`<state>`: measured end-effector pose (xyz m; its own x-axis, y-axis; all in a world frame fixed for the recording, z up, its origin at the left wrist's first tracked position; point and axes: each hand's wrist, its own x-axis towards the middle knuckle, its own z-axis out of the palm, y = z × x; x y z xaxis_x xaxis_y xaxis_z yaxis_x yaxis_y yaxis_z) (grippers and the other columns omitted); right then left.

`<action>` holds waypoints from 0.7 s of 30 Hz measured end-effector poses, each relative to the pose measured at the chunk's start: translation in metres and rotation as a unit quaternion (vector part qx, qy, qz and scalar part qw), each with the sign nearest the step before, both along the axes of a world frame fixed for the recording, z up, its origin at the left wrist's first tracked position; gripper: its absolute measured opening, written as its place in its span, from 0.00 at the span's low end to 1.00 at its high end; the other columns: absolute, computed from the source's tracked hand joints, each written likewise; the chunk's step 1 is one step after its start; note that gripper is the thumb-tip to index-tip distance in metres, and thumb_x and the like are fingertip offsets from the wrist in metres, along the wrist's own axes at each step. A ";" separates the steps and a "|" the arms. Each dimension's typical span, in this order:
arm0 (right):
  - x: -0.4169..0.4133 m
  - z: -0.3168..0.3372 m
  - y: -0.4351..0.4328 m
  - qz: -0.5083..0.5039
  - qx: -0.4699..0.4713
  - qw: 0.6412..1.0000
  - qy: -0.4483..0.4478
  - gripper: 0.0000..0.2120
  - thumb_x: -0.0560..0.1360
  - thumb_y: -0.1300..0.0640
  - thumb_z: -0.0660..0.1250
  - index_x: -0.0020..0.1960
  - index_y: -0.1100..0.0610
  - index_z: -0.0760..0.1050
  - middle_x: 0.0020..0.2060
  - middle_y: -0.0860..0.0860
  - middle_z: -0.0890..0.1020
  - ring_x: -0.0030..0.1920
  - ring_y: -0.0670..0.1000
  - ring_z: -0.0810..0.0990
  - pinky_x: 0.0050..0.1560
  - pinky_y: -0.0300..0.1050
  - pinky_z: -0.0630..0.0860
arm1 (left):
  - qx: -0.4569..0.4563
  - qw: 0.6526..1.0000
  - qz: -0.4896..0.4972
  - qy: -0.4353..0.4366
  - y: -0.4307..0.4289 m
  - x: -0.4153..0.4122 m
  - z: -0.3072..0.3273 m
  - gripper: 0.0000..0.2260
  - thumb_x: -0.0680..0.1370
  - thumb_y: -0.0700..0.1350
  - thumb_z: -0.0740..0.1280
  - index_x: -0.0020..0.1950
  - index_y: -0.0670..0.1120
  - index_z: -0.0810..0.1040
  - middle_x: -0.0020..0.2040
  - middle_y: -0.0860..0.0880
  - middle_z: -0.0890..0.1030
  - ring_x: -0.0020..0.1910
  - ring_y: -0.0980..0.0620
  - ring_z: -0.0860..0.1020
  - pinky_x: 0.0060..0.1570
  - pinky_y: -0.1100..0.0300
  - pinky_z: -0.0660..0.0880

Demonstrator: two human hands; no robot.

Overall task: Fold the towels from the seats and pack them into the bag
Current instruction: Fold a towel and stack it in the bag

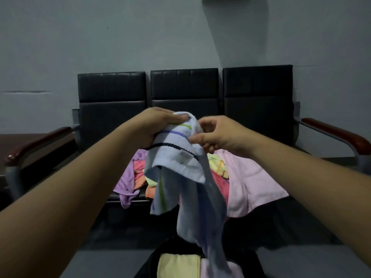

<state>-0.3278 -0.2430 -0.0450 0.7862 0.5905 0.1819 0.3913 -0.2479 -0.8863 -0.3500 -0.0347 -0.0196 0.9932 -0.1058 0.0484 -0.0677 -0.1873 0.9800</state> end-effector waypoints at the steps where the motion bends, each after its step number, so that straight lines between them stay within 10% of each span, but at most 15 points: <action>1: 0.000 -0.003 0.000 -0.025 0.001 1.000 -0.012 0.17 0.72 0.60 0.77 0.56 0.67 0.79 0.37 0.58 0.80 0.33 0.52 0.74 0.33 0.42 0.72 | 0.014 1.000 -0.018 0.008 -0.001 -0.003 -0.003 0.12 0.78 0.45 0.72 0.55 0.38 0.83 0.48 0.38 0.85 0.44 0.44 0.85 0.42 0.54 0.82; 7: 0.021 -0.003 -0.020 -0.129 0.191 0.967 0.104 0.05 0.75 0.63 0.73 0.43 0.63 0.78 0.32 0.55 0.72 0.28 0.48 0.68 0.28 0.38 0.69 | 0.124 0.976 -0.158 0.082 0.019 -0.016 -0.037 0.17 0.74 0.41 0.72 0.60 0.33 0.80 0.56 0.36 0.83 0.53 0.43 0.83 0.55 0.52 0.81; 13: 0.008 -0.018 -0.024 -0.175 0.106 0.978 0.030 0.14 0.74 0.58 0.76 0.57 0.59 0.77 0.44 0.58 0.82 0.32 0.50 0.81 0.33 0.43 0.79 | -0.111 0.991 -0.053 0.046 0.011 -0.005 -0.045 0.14 0.79 0.43 0.67 0.60 0.34 0.78 0.55 0.35 0.82 0.52 0.42 0.82 0.56 0.49 0.79; 17: -0.018 -0.033 -0.005 -0.093 -0.042 0.991 -0.086 0.21 0.66 0.49 0.82 0.57 0.48 0.79 0.51 0.48 0.83 0.46 0.45 0.84 0.48 0.45 0.82 | -0.079 0.993 -0.047 0.075 -0.012 -0.004 -0.044 0.09 0.81 0.43 0.66 0.52 0.37 0.78 0.42 0.39 0.82 0.39 0.47 0.83 0.40 0.57 0.81; 21: -0.013 -0.054 0.002 -0.149 0.006 0.983 -0.107 0.06 0.71 0.62 0.77 0.46 0.58 0.82 0.38 0.49 0.84 0.38 0.47 0.81 0.44 0.49 0.81 | -0.073 0.993 -0.054 0.078 -0.014 -0.003 -0.048 0.10 0.80 0.43 0.68 0.51 0.36 0.80 0.44 0.39 0.84 0.41 0.46 0.85 0.41 0.56 0.82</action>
